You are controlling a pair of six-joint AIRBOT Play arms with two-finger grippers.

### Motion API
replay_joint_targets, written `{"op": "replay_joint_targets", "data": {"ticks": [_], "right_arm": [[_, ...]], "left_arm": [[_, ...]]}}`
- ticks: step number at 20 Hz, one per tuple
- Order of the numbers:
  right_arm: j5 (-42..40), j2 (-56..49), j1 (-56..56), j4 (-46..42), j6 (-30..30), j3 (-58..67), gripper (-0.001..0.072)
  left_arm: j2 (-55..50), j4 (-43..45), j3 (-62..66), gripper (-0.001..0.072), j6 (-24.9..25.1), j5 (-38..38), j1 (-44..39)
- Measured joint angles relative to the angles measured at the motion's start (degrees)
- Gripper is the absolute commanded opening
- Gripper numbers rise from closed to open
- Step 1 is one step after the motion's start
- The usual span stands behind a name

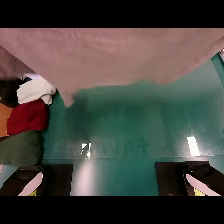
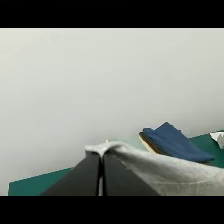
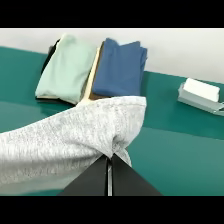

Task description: Fold the shirts.

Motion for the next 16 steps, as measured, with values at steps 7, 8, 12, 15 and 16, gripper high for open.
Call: {"op": "replay_joint_targets", "data": {"ticks": [7,8,12,15,16], "right_arm": [[6.56,-8.04,-5.35,1.18,0.57,-0.37,0.0009],[7.48,-10.45,-8.46,5.09,0.2,-2.32,0.0008],[6.43,-19.1,-18.08,17.49,-1.9,-12.39,0.0008],[1.57,-25.9,-20.92,21.62,-3.39,-18.4,0.001],[0.04,-28.17,-21.42,22.32,-3.58,-19.34,0.0011]], "left_arm": [[-17.33,1.36,-2.97,0.0025,-1.84,-7.65,0.0],[-20.81,1.46,-4.2,0.0025,-2.08,-9.03,0.0],[-33.18,1.64,-9.94,0.0026,-2.51,-10.38,0.0],[-40.5,1.53,-13.68,0.0026,-2.54,-7.58,0.0],[-42.34,1.53,-14.43,0.0026,-2.54,-7.06,-0.02]]}}
